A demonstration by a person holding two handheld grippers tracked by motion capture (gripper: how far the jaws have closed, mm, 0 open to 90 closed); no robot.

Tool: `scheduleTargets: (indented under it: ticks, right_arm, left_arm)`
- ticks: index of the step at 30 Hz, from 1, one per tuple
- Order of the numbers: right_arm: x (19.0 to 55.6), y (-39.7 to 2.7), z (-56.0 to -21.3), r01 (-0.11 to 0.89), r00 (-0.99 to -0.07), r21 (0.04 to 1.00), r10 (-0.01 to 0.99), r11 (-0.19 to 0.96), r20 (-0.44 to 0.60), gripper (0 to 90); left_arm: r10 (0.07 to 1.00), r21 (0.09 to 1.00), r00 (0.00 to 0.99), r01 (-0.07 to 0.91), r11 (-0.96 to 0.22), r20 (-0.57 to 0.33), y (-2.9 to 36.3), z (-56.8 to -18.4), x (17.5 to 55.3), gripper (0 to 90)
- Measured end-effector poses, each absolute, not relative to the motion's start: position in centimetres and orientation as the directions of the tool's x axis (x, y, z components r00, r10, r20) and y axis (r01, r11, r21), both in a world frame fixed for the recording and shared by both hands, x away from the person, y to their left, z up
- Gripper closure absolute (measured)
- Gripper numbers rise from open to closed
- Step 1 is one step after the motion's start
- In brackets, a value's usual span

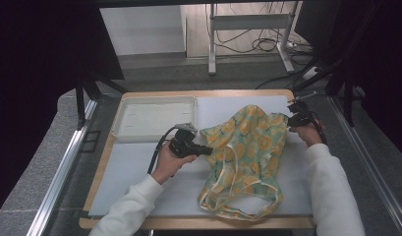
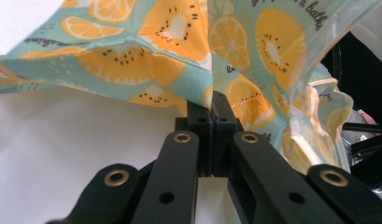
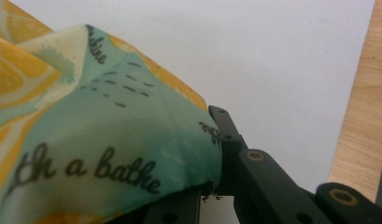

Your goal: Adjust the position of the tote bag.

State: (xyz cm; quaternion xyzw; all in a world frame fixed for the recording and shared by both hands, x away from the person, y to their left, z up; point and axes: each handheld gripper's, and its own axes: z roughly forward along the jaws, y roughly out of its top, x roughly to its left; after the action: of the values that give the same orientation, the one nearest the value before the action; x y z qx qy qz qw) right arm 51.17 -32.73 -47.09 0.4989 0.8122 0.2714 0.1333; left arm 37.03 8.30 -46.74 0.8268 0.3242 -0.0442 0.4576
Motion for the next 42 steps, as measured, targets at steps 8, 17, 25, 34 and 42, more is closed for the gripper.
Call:
scheduleTargets:
  ticks: [8, 17, 25, 34, 42]
  right_arm:
    - [50.9, -33.2, -47.3, 0.743, -0.467, 0.568, 0.882, 0.354, 0.062, 65.7]
    - [46.9, -35.4, -45.5, 0.707, -0.439, 0.631, 0.898, 0.32, 0.036, 45.4]
    - [43.0, -36.1, -44.7, 0.672, -0.471, 0.665, 0.881, 0.325, 0.046, 44.3]
    - [39.8, -35.6, -44.5, 0.633, -0.515, 0.692, 0.856, 0.348, 0.04, 42.2]
    - [37.7, -34.4, -45.0, 0.612, -0.54, 0.702, 0.841, 0.365, 0.033, 40.7]
  left_arm:
    - [0.509, 0.732, 0.78, 0.578, -0.361, -0.364, 8.5, -47.0, 37.2, 87.6]
    - [0.544, 0.759, 0.769, 0.562, -0.327, -0.335, 9.4, -46.9, 37.0, 77.4]
    - [0.597, 0.775, 0.738, 0.563, -0.287, -0.314, 9.9, -46.7, 36.9, 56.2]
    - [0.62, 0.769, 0.724, 0.57, -0.29, -0.302, 10.6, -47.2, 36.1, 45.6]
    - [0.616, 0.766, 0.733, 0.563, -0.31, -0.289, 10.8, -47.7, 35.5, 41.9]
